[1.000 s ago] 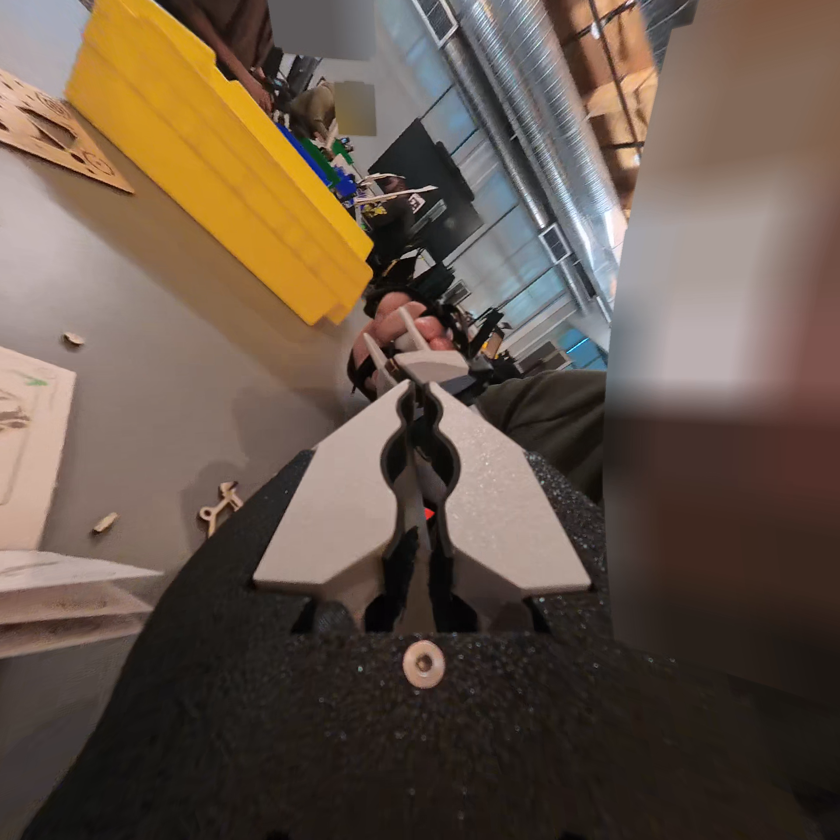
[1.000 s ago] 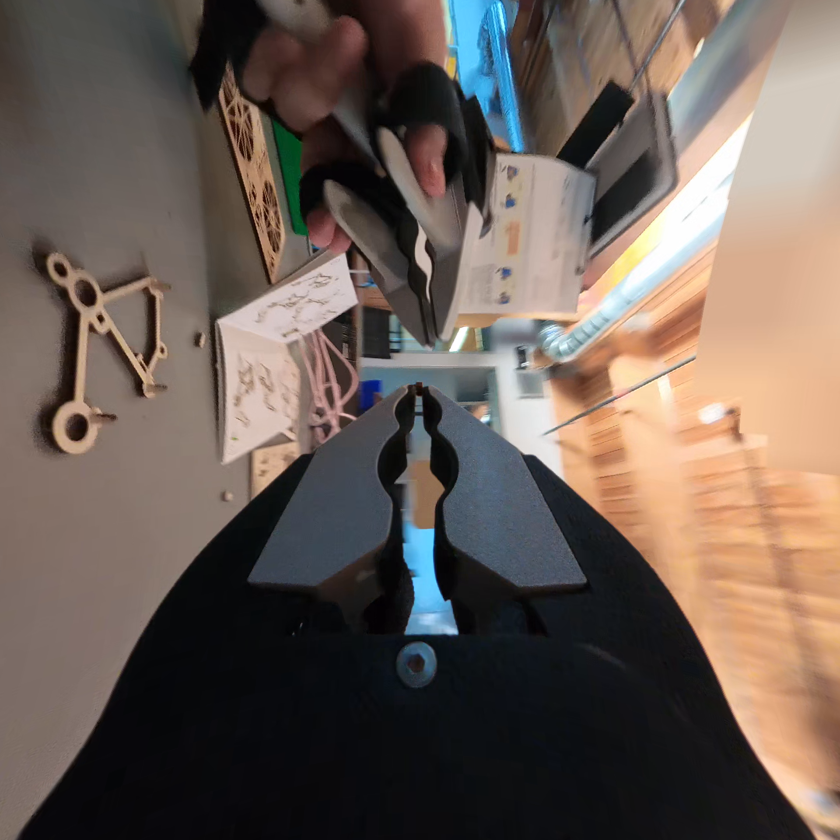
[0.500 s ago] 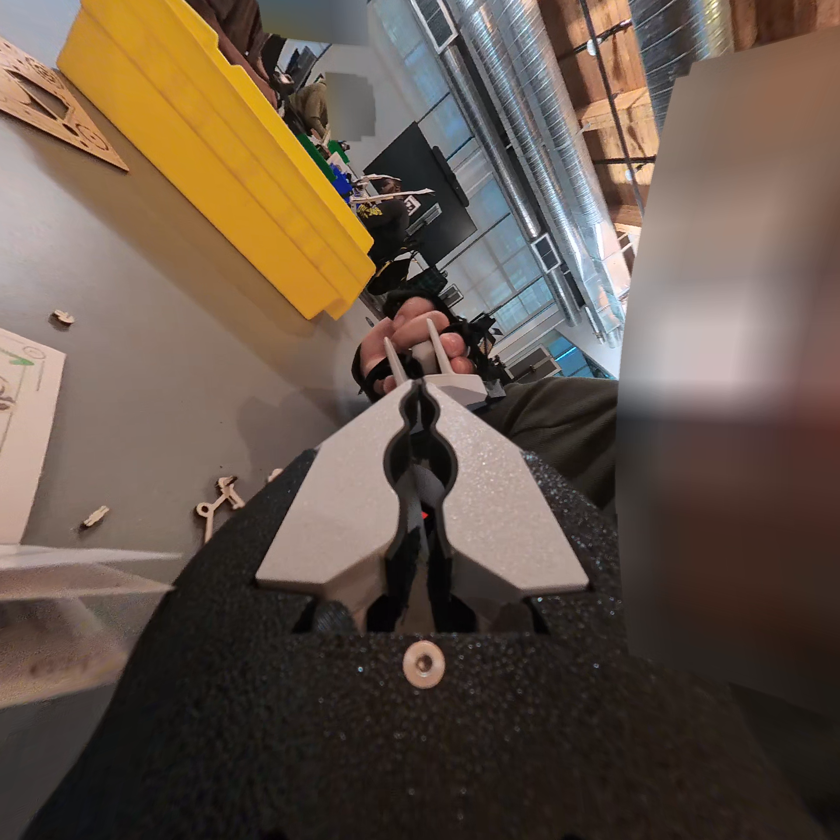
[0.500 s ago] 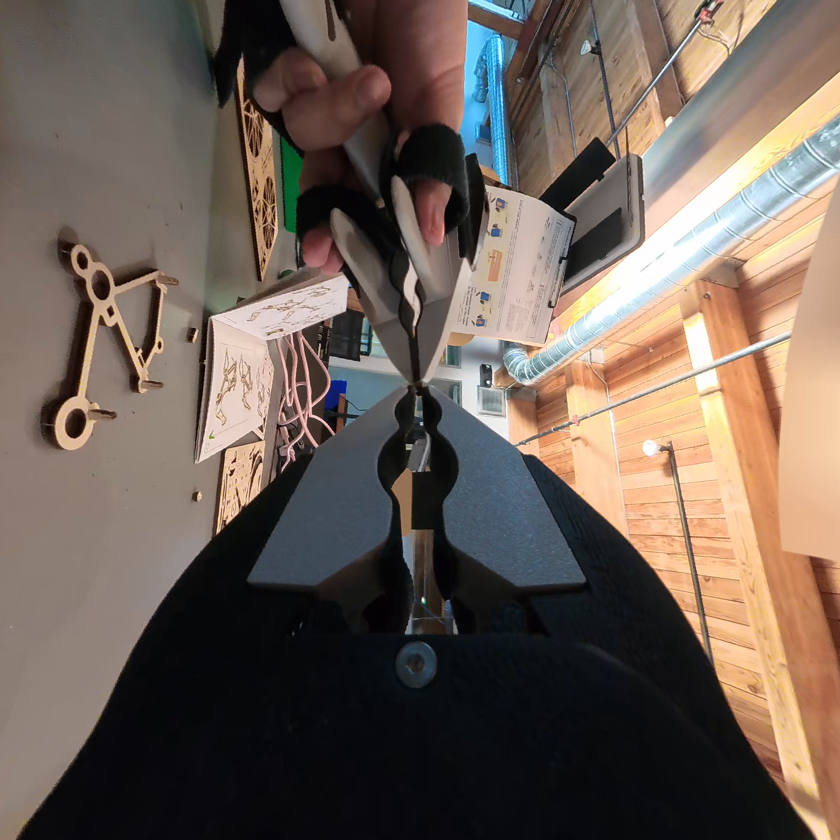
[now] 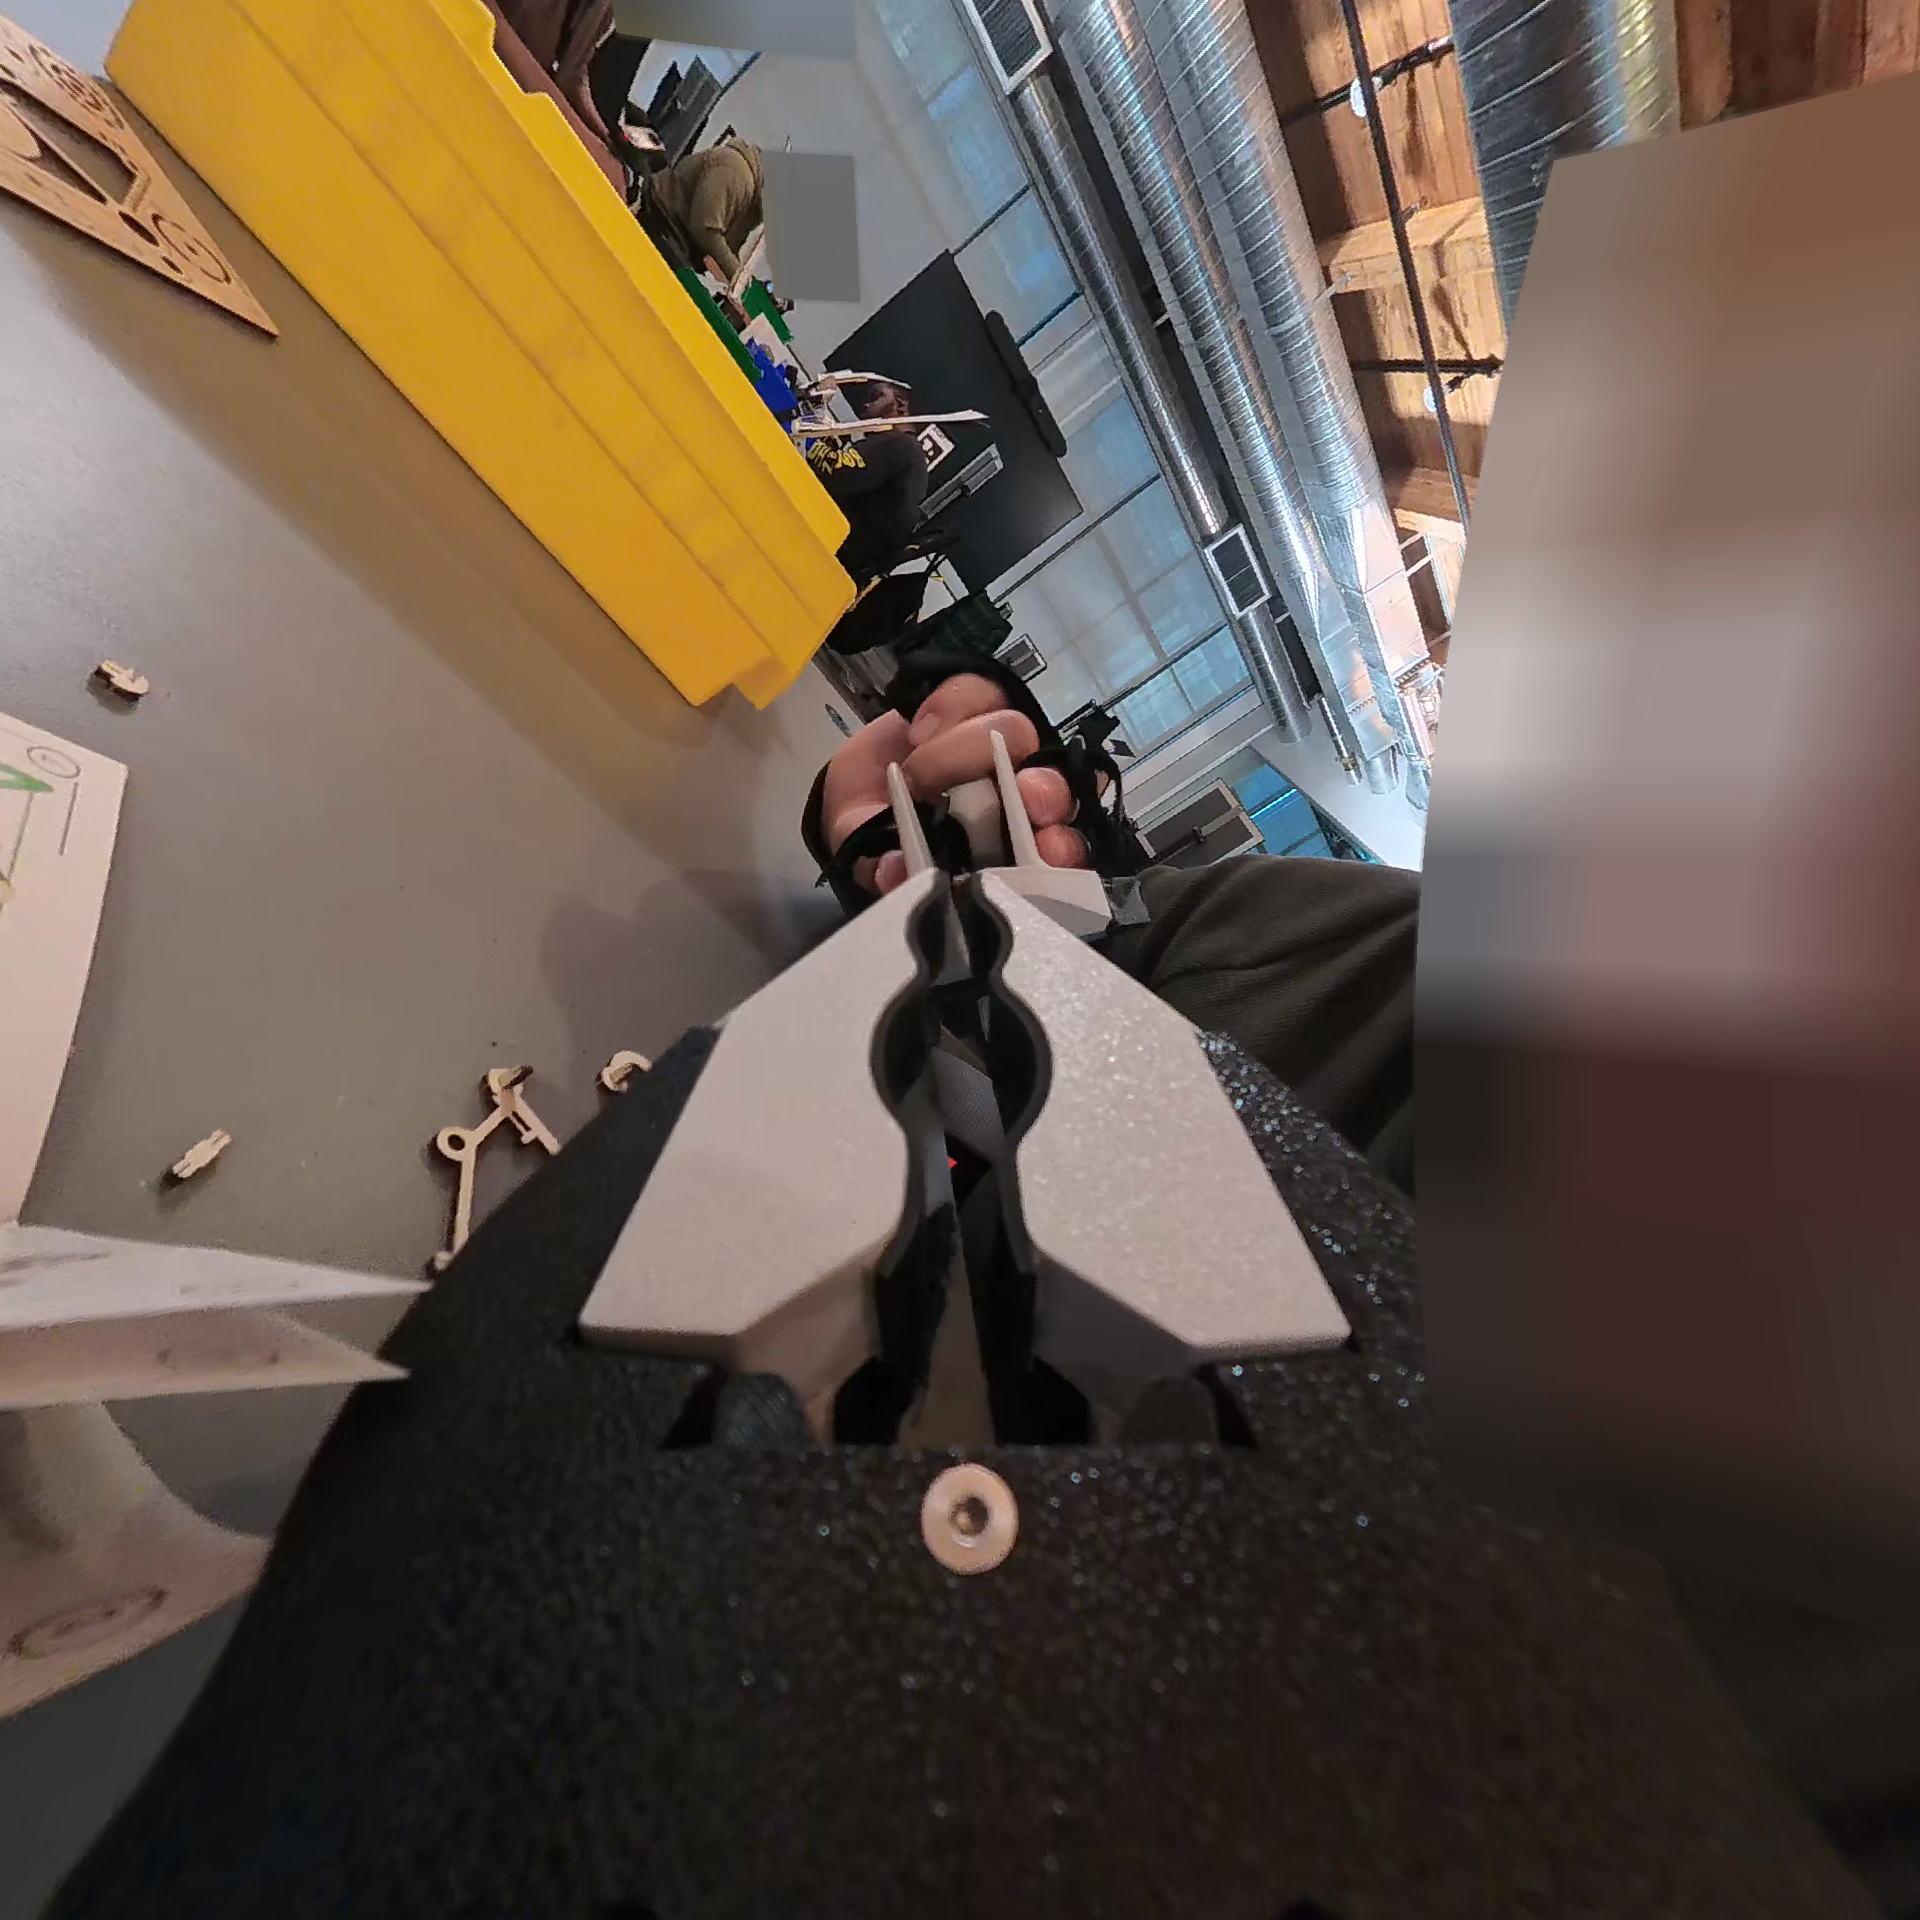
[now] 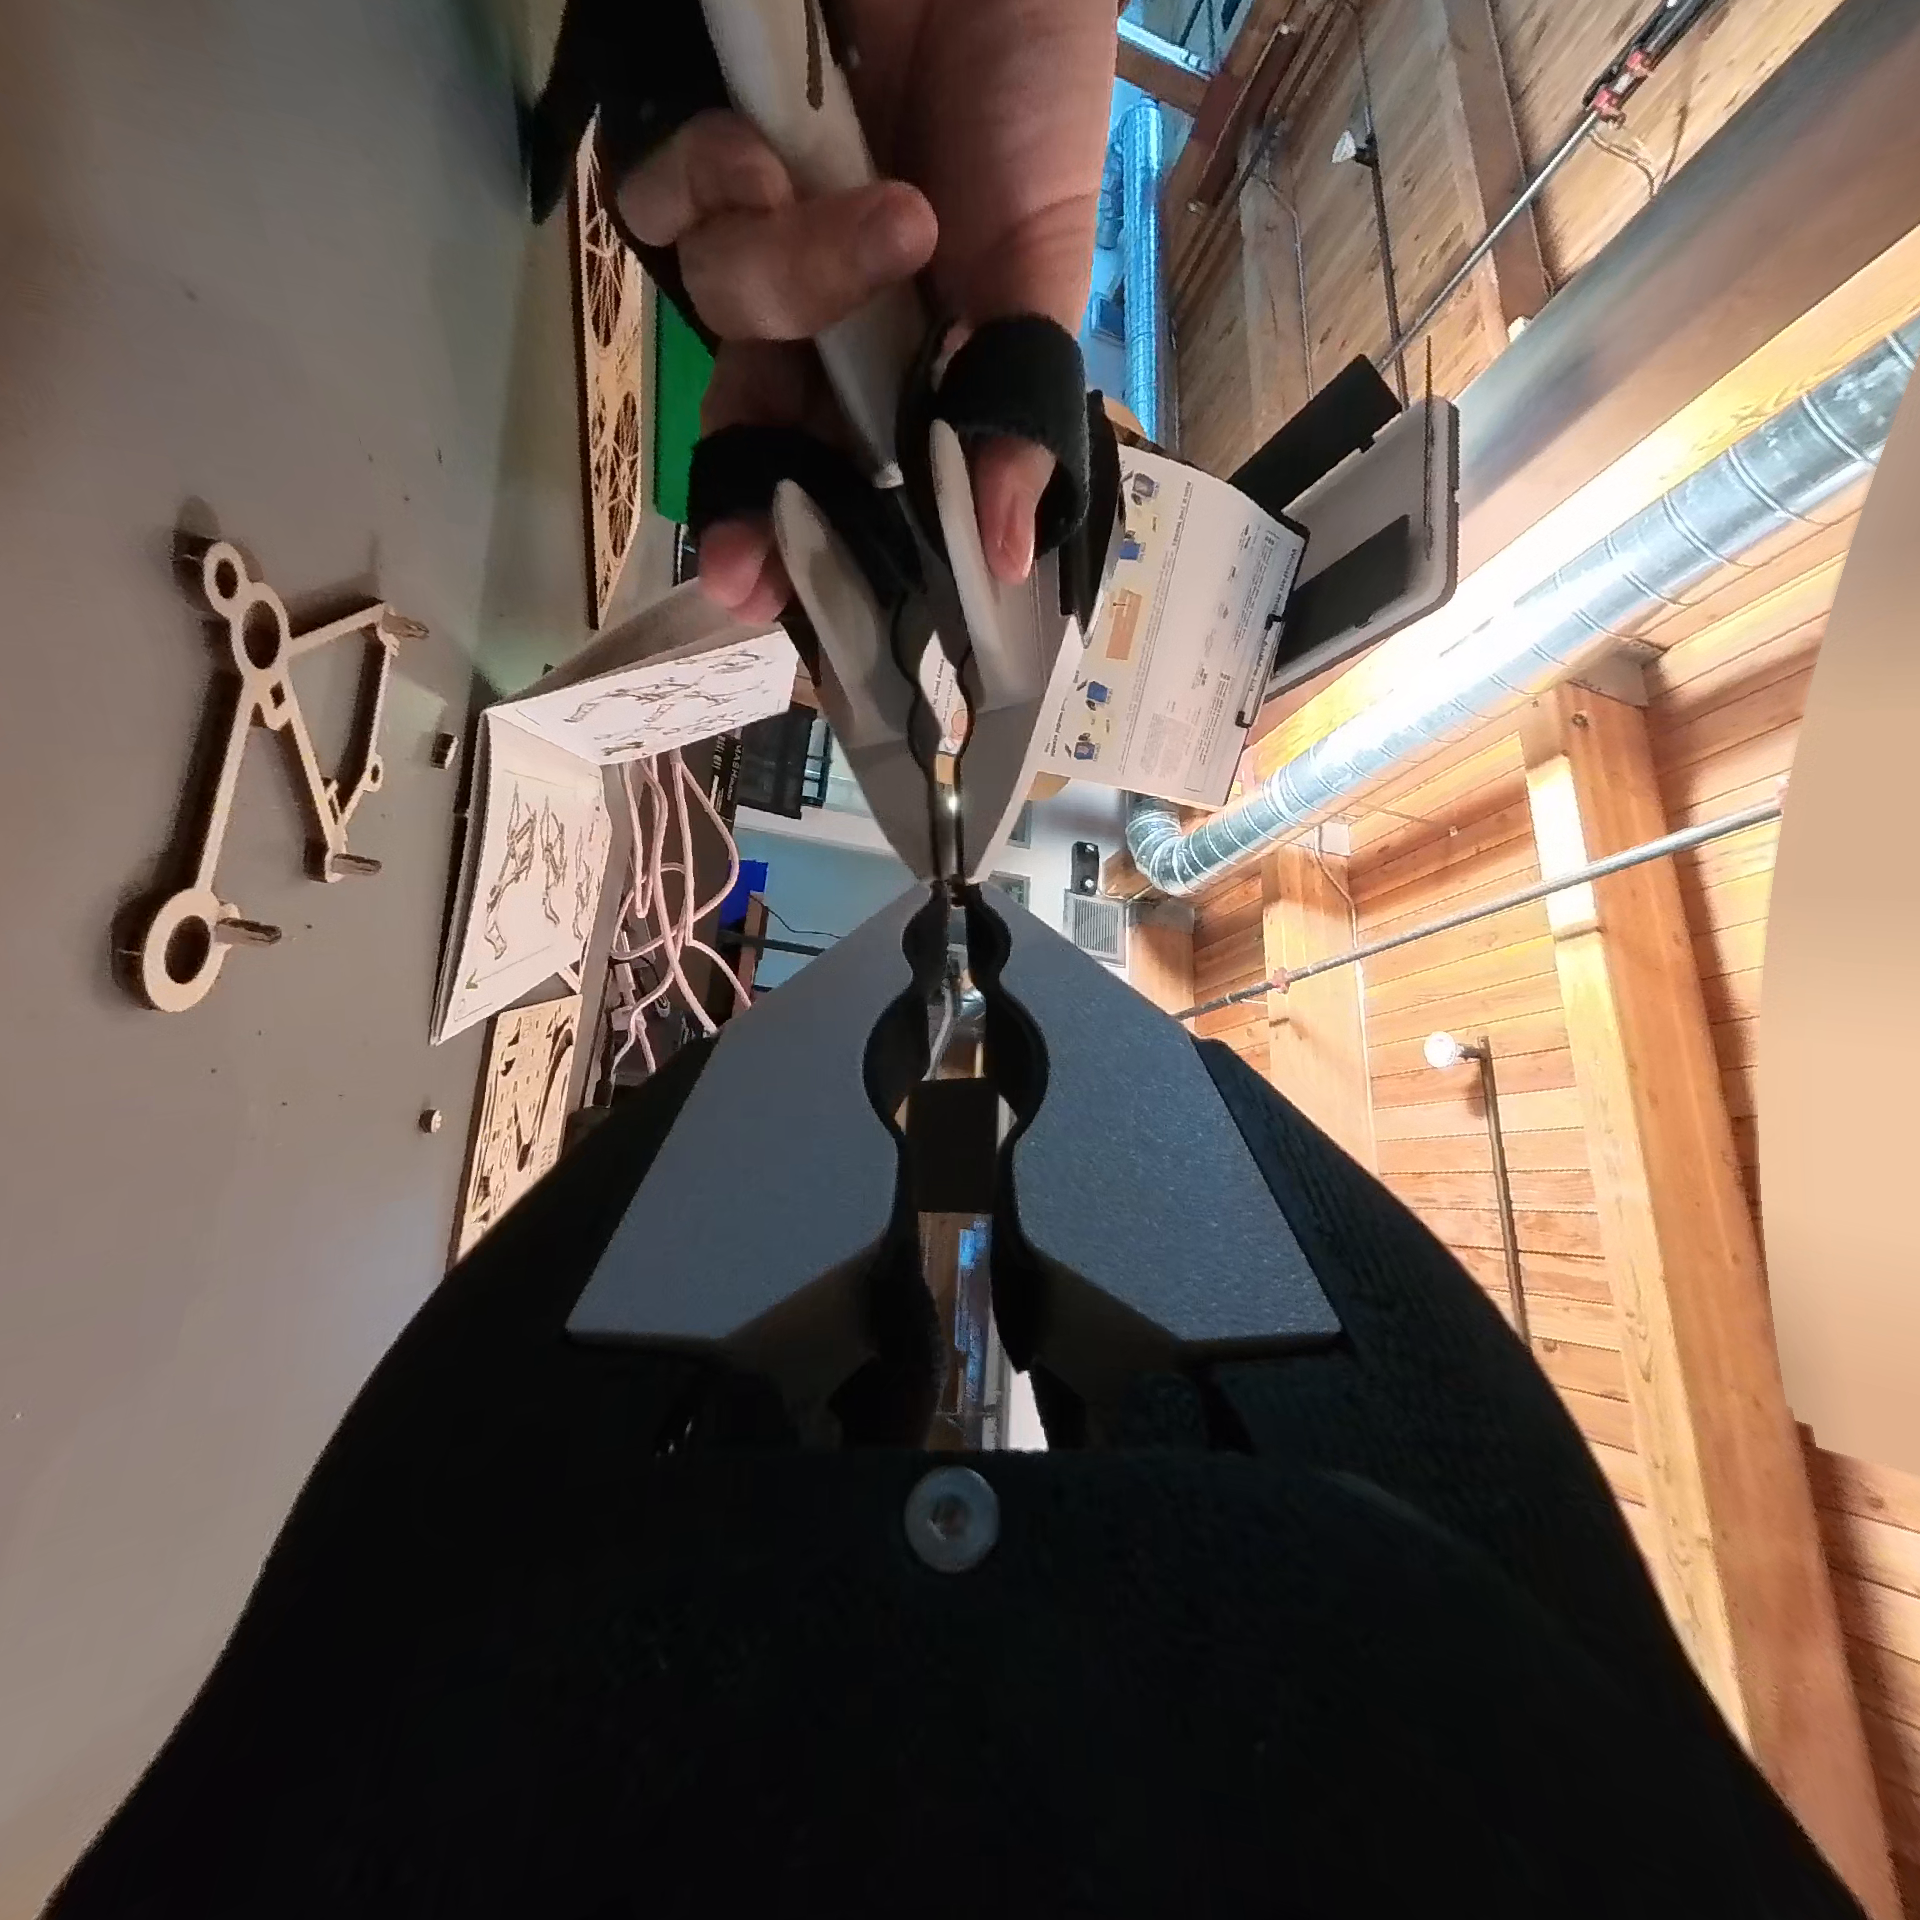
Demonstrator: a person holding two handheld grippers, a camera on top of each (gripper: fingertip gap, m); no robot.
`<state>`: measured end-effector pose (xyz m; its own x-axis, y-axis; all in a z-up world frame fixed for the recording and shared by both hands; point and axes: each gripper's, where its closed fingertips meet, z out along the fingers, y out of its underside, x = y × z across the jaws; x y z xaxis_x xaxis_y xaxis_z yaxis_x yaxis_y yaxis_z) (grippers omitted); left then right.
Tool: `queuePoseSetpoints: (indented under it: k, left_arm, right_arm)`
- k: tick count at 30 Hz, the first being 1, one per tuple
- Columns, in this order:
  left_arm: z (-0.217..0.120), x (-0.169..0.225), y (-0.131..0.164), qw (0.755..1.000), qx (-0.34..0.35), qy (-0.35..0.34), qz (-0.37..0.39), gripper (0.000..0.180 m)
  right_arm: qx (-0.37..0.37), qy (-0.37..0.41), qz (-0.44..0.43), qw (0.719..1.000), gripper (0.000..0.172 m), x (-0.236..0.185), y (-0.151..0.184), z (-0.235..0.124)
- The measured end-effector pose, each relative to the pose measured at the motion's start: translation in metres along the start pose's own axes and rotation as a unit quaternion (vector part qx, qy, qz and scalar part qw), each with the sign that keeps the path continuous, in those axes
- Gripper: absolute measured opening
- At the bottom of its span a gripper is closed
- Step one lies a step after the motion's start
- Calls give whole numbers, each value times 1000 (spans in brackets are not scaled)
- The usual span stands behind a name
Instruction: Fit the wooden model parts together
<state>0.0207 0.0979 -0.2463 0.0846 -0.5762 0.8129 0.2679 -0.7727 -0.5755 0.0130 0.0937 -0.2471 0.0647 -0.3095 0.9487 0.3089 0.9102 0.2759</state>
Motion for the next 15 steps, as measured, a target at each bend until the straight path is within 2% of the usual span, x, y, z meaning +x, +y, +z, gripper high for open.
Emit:
queuePoseSetpoints:
  k: [8, 15]
  left_arm:
    - [0, -2, 0, 1000, 4, 1, 0, 0]
    - [0, -3, 1, 999, 4, -16, 35, 0]
  right_arm:
    - [-3, -6, -9, 1000, 0, -2, 0, 0]
    - [-4, -14, -5, 1000, 0, -4, 1, -1]
